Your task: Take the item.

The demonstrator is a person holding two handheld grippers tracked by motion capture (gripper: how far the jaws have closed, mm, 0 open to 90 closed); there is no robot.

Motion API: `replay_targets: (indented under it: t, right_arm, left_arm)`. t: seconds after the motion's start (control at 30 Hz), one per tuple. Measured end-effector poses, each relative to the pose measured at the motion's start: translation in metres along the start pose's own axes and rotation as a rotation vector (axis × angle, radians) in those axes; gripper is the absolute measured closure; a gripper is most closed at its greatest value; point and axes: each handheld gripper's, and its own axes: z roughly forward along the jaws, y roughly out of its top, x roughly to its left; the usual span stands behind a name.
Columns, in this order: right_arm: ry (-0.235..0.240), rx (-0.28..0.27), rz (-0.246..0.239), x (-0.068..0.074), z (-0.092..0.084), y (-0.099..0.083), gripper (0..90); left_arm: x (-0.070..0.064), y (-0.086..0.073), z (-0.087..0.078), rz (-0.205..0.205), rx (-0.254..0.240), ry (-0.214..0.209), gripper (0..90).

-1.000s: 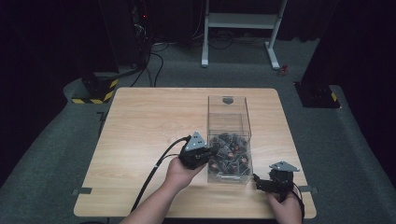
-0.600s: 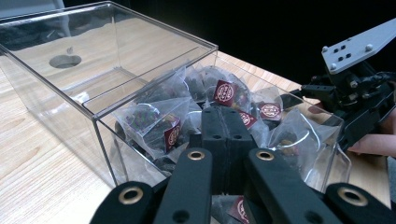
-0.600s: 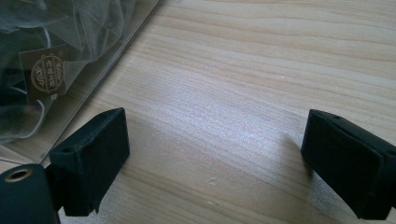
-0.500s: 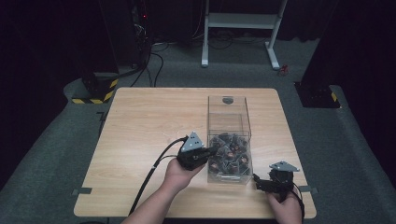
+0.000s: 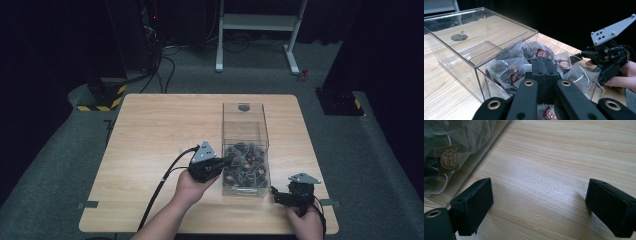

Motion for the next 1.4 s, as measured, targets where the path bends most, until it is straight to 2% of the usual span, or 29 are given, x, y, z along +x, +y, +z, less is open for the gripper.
replay_targets:
  t: [0.7,1.03,1.4]
  right_arm:
    - [0.0,-0.001,-0.003,0.0,0.0,0.0,7.7]
    - [0.003,-0.003,-0.007,0.0,0.0,0.0,7.7]
    - [0.009,0.0,-0.006,0.0,0.0,0.001,7.7]
  left_arm:
    - [0.0,0.004,-0.009,-0.008,-0.031,-0.012,89.9]
    - [0.006,0.002,-0.016,-0.007,-0.032,0.014,89.9]
    - [0.015,0.002,-0.025,-0.024,-0.041,0.04,89.9]
